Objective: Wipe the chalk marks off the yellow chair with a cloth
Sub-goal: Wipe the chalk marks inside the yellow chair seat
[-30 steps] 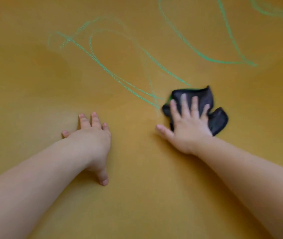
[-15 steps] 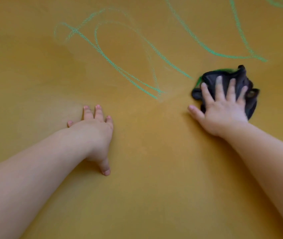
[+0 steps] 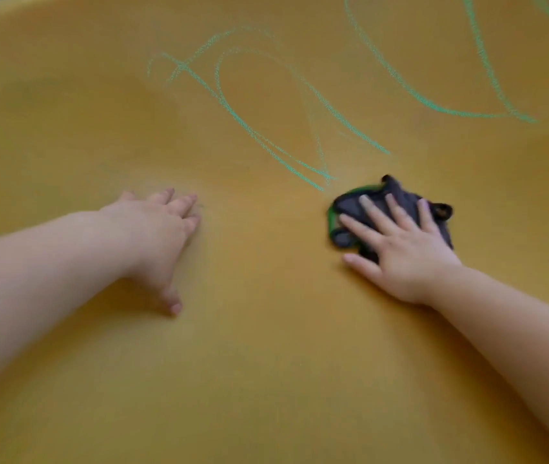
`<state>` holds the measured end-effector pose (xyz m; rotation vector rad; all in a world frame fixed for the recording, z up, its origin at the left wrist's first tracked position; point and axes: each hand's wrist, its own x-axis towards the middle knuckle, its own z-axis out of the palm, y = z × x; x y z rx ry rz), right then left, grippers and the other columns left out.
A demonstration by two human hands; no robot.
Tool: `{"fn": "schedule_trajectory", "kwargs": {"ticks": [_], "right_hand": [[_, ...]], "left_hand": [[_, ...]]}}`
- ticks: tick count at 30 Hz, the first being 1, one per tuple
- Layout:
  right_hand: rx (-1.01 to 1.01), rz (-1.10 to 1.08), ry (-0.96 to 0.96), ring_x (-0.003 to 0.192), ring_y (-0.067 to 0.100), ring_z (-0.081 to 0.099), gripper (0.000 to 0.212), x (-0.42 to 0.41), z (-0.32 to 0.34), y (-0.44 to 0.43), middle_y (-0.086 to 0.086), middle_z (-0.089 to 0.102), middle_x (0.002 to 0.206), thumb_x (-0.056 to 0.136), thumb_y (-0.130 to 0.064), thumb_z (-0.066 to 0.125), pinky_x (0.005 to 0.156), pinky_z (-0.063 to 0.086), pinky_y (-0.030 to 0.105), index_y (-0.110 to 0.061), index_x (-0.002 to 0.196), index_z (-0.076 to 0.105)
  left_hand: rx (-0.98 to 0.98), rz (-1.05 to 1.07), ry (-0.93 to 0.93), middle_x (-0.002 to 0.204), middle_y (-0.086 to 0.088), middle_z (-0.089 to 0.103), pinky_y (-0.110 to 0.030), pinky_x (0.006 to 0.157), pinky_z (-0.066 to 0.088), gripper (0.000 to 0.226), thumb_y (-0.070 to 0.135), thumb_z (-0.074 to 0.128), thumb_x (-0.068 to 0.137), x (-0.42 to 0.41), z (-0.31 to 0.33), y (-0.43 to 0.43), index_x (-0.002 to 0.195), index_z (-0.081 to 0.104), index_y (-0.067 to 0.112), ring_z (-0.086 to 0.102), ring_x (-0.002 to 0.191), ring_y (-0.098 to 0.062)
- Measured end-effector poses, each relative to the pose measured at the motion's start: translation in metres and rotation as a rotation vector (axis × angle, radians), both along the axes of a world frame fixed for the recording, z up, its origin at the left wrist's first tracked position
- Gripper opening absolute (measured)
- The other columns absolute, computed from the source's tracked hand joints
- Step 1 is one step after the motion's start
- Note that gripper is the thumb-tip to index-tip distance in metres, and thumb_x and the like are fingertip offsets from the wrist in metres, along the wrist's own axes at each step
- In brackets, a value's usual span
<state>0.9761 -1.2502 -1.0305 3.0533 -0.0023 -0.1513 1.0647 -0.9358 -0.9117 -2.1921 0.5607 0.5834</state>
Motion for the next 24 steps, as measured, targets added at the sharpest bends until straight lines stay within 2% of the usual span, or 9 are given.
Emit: {"fn": "schedule_trajectory", "kwargs": {"ticks": [2, 5, 7, 11, 14, 16, 19, 21, 24], "right_hand": [[-0.037, -0.258, -0.009, 0.156, 0.031, -0.015, 0.083, 0.015, 0.008, -0.035, -0.004, -0.016, 0.170, 0.082, -0.087, -0.011, 0.121, -0.009, 0.063, -0.050, 0.157, -0.009], [0.085, -0.395, 0.060, 0.153, 0.041, -0.020, 0.098, 0.026, 0.009, -0.004, 0.005, -0.022, 0.168, 0.079, -0.088, -0.008, 0.119, -0.008, 0.068, -0.034, 0.161, -0.012], [0.173, -0.233, 0.129, 0.151, 0.045, -0.024, 0.105, 0.016, 0.005, 0.059, 0.008, -0.026, 0.167, 0.079, -0.090, -0.002, 0.116, -0.009, 0.071, -0.026, 0.161, -0.014], [0.368, 0.434, 0.255, 0.149, 0.034, -0.033, 0.100, -0.046, 0.012, 0.185, 0.000, -0.027, 0.167, 0.085, -0.089, 0.016, 0.116, -0.018, 0.064, -0.030, 0.160, -0.016], [0.404, 0.553, 0.207, 0.151, 0.024, -0.032, 0.080, -0.038, 0.008, 0.176, -0.011, -0.026, 0.166, 0.091, -0.083, 0.014, 0.119, -0.023, 0.055, -0.047, 0.157, -0.014], [0.310, 0.461, 0.089, 0.154, 0.022, -0.023, 0.073, -0.008, -0.004, 0.136, -0.014, -0.020, 0.168, 0.090, -0.083, 0.007, 0.121, -0.017, 0.056, -0.055, 0.155, -0.009], [0.157, 0.094, -0.024, 0.156, 0.025, -0.019, 0.074, 0.035, -0.010, 0.062, -0.012, -0.017, 0.169, 0.086, -0.085, -0.005, 0.121, -0.012, 0.062, -0.058, 0.154, -0.008], [0.151, -0.088, -0.034, 0.155, 0.027, -0.020, 0.076, 0.047, -0.007, 0.032, -0.009, -0.019, 0.169, 0.086, -0.084, -0.004, 0.120, -0.010, 0.065, -0.054, 0.156, -0.007], [0.220, -0.173, 0.035, 0.153, 0.034, -0.025, 0.087, 0.045, -0.006, 0.047, -0.003, -0.025, 0.167, 0.083, -0.086, -0.007, 0.120, -0.011, 0.066, -0.044, 0.158, -0.012]], "left_hand": [[0.051, 0.008, -0.023, 0.167, 0.001, -0.017, -0.059, 0.118, 0.023, 0.144, 0.088, 0.067, 0.052, 0.001, 0.016, 0.013, 0.160, -0.003, 0.025, -0.002, 0.155, -0.028], [0.093, -0.016, -0.064, 0.168, 0.001, -0.014, -0.060, 0.118, 0.022, 0.139, 0.092, 0.060, 0.055, 0.000, 0.029, 0.028, 0.160, -0.004, 0.027, 0.001, 0.155, -0.029], [0.095, -0.030, -0.080, 0.168, 0.001, -0.013, -0.060, 0.119, 0.020, 0.138, 0.093, 0.057, 0.055, 0.000, 0.030, 0.035, 0.160, -0.004, 0.027, 0.002, 0.155, -0.029], [0.089, -0.039, -0.072, 0.168, -0.002, -0.009, -0.063, 0.116, 0.024, 0.141, 0.093, 0.059, 0.054, -0.003, 0.023, 0.035, 0.160, 0.001, 0.020, 0.002, 0.154, -0.034], [0.071, -0.059, -0.066, 0.168, 0.001, -0.008, -0.058, 0.118, 0.025, 0.141, 0.092, 0.060, 0.053, 0.000, 0.026, 0.038, 0.160, 0.002, 0.021, 0.004, 0.154, -0.032], [0.060, -0.057, -0.068, 0.168, 0.005, -0.009, -0.053, 0.121, 0.021, 0.141, 0.093, 0.059, 0.053, 0.001, 0.032, 0.045, 0.160, 0.002, 0.023, 0.002, 0.155, -0.026], [0.060, -0.040, -0.075, 0.168, 0.007, -0.009, -0.051, 0.123, 0.016, 0.140, 0.092, 0.060, 0.053, -0.001, 0.035, 0.050, 0.160, 0.003, 0.023, 0.000, 0.155, -0.022], [0.053, -0.043, -0.075, 0.168, 0.005, -0.005, -0.053, 0.122, 0.019, 0.140, 0.092, 0.063, 0.051, -0.002, 0.034, 0.047, 0.160, 0.007, 0.023, 0.002, 0.155, -0.024], [0.039, -0.040, -0.082, 0.167, 0.003, 0.004, -0.056, 0.118, 0.027, 0.138, 0.089, 0.068, 0.048, -0.003, 0.033, 0.041, 0.158, 0.018, 0.023, 0.009, 0.153, -0.026]]}}
